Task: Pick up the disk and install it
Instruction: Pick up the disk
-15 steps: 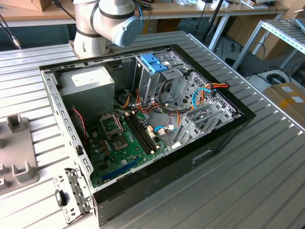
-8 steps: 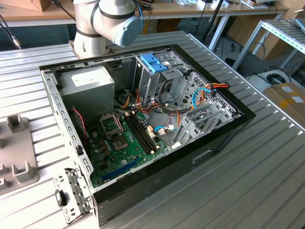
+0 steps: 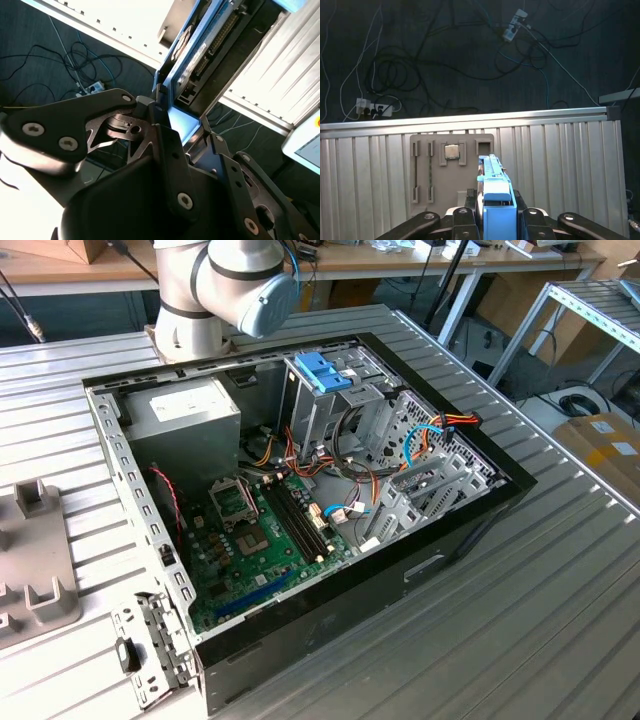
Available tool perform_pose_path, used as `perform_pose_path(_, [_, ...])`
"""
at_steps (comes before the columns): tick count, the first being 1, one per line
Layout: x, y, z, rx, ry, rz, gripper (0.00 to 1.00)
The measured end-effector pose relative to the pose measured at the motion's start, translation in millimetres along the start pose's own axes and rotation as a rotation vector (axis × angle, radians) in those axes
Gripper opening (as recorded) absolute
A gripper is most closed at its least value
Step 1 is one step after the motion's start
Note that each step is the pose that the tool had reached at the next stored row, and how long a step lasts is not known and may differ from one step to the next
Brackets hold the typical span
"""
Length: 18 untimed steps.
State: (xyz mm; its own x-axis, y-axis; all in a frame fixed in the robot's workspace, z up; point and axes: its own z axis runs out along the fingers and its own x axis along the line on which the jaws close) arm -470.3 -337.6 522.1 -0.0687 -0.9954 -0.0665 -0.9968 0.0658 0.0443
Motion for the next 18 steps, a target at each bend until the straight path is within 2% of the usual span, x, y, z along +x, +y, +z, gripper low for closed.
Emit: perform_pose_path(18, [14.9, -1.0, -1.1, 0.0000, 0.0000, 0.000, 0.37])
